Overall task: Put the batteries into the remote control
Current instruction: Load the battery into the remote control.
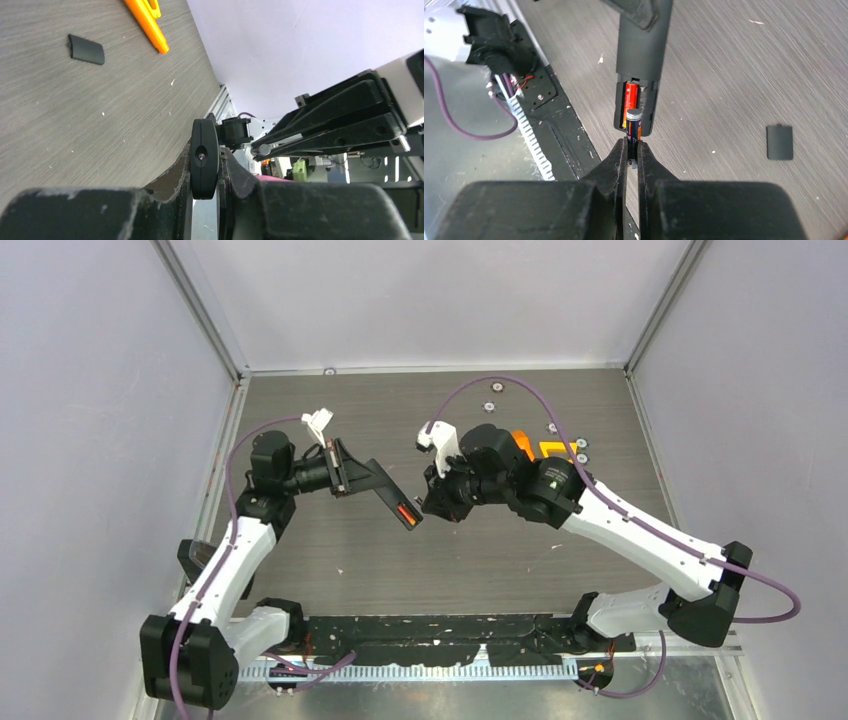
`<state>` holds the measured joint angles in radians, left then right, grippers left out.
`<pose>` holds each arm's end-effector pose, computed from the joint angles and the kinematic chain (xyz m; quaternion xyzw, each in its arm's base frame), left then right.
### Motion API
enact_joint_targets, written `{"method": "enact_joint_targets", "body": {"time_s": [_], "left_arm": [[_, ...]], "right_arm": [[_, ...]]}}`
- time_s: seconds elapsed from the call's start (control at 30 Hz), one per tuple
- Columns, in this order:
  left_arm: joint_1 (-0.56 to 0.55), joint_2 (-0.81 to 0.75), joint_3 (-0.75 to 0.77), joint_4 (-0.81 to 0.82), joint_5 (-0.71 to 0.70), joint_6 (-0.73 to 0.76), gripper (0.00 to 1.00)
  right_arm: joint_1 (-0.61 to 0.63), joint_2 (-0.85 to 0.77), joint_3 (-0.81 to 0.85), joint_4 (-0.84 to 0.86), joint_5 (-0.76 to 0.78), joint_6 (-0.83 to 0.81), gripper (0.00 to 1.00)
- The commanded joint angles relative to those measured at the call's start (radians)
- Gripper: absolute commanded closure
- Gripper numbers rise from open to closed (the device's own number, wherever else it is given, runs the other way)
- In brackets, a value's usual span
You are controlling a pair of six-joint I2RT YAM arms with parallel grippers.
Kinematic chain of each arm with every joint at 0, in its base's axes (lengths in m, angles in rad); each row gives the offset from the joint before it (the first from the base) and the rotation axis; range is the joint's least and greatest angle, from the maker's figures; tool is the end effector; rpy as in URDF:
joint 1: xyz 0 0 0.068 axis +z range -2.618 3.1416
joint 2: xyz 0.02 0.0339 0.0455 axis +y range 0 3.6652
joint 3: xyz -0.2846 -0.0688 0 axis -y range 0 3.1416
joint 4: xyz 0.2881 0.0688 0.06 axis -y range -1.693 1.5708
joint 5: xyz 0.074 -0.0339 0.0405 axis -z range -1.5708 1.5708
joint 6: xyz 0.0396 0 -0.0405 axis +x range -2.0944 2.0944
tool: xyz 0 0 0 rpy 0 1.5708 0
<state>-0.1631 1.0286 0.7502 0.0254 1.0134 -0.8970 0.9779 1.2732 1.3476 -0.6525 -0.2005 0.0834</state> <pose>0.2497 -0.0751 0.3120 0.0293 0.7519 -0.6017 0.2679 0.1688 0.2647 0.4052 -0.4214 0.7682 0.3157 0.3641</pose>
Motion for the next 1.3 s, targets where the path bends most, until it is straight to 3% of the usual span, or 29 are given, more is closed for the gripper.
{"method": "enact_joint_targets", "body": {"time_s": [0.0, 0.37, 1.27], "left_arm": [[-0.006, 0.018, -0.032, 0.112, -0.035, -0.112, 1.00], [-0.079, 0.075, -0.168, 0.370, -0.095, -0.223, 1.00], [-0.095, 0.095, -0.272, 0.524, -0.148, -0.269, 1.00]], "right_arm": [[0.002, 0.042, 0.114, -0.163, 0.162, 0.097, 0.90], [0.012, 0.128, 0.187, -0.312, 0.125, 0.138, 0.90], [0.016, 0.184, 0.215, -0.367, 0.122, 0.194, 0.91]]}}
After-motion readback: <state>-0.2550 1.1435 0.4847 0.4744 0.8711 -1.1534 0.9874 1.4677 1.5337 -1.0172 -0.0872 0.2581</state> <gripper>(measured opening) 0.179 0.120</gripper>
